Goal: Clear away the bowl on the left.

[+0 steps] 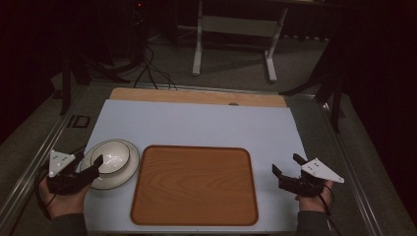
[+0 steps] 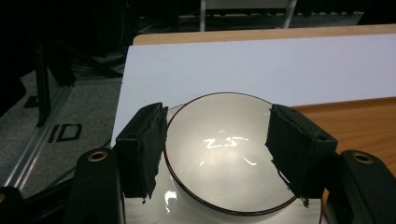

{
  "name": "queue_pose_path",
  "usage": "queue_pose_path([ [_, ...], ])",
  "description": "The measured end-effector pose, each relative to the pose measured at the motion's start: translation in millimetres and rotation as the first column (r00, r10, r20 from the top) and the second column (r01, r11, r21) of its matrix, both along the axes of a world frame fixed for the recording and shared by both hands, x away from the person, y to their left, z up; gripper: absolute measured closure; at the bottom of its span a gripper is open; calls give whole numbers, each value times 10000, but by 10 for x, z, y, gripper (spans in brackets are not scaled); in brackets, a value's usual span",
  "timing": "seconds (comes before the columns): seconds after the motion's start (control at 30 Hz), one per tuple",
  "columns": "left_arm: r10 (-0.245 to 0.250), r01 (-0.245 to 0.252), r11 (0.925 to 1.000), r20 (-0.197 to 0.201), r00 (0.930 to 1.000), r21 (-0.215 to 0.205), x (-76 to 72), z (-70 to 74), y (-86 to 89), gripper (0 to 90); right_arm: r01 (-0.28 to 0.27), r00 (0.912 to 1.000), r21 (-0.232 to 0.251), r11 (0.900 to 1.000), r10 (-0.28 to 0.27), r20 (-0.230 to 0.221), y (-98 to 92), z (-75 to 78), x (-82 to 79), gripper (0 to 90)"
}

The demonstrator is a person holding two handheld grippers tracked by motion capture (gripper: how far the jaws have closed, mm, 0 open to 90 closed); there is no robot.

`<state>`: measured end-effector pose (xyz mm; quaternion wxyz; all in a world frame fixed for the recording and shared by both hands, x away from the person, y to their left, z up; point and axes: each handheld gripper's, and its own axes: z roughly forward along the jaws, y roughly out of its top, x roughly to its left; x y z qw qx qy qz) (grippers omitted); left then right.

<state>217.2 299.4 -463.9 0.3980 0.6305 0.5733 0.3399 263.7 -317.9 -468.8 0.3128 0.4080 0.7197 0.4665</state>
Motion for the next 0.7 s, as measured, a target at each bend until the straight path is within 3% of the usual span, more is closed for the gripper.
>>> queue_pose_path([
  [0.17,-15,17,9999,105,9999,-154,-18,13,-2,383,172,9998,83,9998,-173,141,-10,4,2,136],
  [0.47,24,-25,9996,-31,10000,-285,-1,2,34,409,276,9984,46,9996,-278,495,-7,19,-20,136],
  [0.57,70,-73,9987,-77,9999,-505,24,-4,37,410,298,9976,55,9995,-301,630,-8,25,-26,136],
  [0.7,72,-67,9986,89,9999,-520,19,28,23,414,290,9976,76,9996,-294,623,3,24,-28,134],
])
